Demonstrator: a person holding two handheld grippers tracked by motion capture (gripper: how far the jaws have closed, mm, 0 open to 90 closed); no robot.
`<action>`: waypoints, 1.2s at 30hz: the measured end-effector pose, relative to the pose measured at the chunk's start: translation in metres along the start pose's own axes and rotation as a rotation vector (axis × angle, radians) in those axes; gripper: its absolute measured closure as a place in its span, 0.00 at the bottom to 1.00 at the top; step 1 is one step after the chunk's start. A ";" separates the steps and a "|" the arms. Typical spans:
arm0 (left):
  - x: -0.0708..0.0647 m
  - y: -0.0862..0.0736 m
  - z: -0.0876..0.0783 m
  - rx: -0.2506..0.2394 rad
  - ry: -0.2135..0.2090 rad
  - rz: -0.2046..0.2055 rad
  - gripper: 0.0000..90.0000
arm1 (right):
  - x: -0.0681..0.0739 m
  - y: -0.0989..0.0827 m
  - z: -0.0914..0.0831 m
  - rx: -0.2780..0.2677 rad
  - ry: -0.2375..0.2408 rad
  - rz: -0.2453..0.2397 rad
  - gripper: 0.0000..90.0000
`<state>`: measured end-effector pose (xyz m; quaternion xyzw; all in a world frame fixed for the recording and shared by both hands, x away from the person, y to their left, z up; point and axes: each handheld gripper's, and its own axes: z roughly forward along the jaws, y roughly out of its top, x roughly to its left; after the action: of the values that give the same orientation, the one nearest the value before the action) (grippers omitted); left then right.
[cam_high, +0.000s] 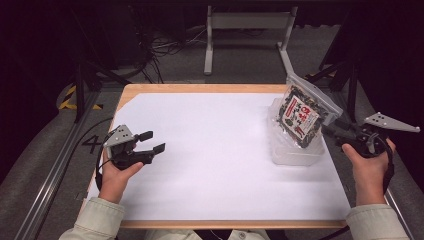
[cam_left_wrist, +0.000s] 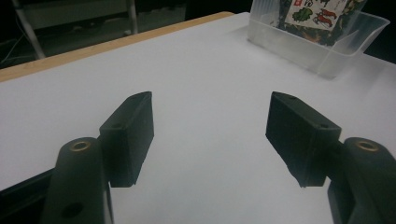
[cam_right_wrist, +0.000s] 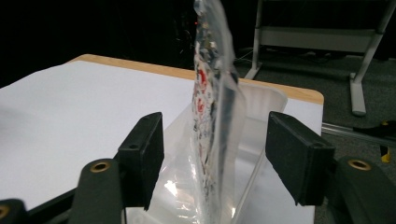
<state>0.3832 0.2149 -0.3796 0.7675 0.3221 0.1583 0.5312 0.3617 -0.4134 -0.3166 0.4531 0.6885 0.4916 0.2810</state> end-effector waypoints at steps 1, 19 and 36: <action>0.000 0.000 -0.001 -0.001 0.001 0.010 0.37 | 0.002 0.000 -0.002 -0.001 0.002 -0.006 0.40; -0.017 -0.008 -0.013 -0.006 -0.014 0.033 0.32 | 0.069 -0.006 -0.023 -0.039 0.124 -0.124 0.21; -0.022 -0.017 -0.010 -0.008 0.001 0.032 0.25 | 0.115 -0.040 0.024 -0.018 0.286 -0.155 0.19</action>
<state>0.3549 0.2112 -0.3894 0.7704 0.3094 0.1684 0.5314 0.3176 -0.3038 -0.3555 0.3213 0.7501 0.5340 0.2212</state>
